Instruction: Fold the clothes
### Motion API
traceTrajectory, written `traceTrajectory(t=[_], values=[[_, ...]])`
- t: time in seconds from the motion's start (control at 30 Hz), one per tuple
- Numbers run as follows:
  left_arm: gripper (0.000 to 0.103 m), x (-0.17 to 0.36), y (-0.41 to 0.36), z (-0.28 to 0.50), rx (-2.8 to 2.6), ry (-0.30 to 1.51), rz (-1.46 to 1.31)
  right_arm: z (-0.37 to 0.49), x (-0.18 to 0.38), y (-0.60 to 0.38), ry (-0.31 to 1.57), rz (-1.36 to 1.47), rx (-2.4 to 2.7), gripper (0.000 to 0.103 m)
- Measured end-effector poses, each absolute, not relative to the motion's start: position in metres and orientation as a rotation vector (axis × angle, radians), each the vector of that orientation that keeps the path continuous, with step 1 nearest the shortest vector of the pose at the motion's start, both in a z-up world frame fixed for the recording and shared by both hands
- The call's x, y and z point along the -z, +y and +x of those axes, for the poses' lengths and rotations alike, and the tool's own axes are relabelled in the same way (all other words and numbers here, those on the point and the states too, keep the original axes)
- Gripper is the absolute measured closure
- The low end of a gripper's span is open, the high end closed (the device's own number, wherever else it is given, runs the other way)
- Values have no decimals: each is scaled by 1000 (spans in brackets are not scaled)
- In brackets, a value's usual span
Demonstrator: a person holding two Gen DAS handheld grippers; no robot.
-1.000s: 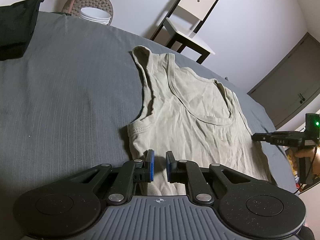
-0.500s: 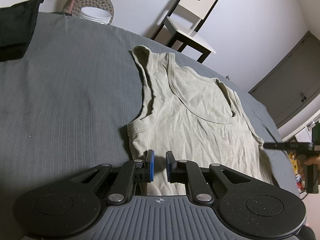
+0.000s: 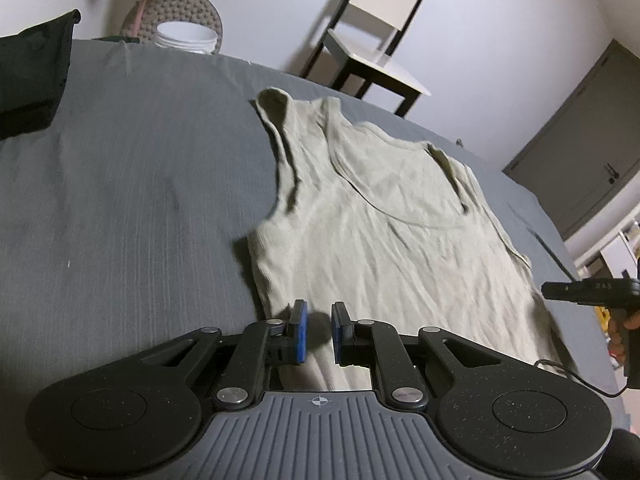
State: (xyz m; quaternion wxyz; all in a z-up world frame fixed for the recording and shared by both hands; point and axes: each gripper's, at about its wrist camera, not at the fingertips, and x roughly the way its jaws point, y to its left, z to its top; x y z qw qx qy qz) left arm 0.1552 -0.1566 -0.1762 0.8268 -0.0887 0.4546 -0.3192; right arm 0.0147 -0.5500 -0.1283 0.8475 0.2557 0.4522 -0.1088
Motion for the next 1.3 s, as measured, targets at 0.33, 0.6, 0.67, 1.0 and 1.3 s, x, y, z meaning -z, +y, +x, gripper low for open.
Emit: traceTrajectory(t=[0.33, 0.6, 0.67, 1.0, 1.3], values=[[91, 150, -119, 98, 667, 1027, -276, -66, 142, -500, 1082, 475, 190, 99], [91, 147, -98, 56, 614, 1211, -228, -105, 95, -480, 857, 555, 142, 65], [91, 150, -103, 45, 618, 1261, -128, -122, 72, -458, 746, 581, 66, 57], [91, 171, -113, 7, 634, 1450, 45, -169, 52, -383, 553, 720, -259, 47], [92, 177, -123, -4, 577, 1403, -3, -159, 92, -385, 632, 812, -262, 46]])
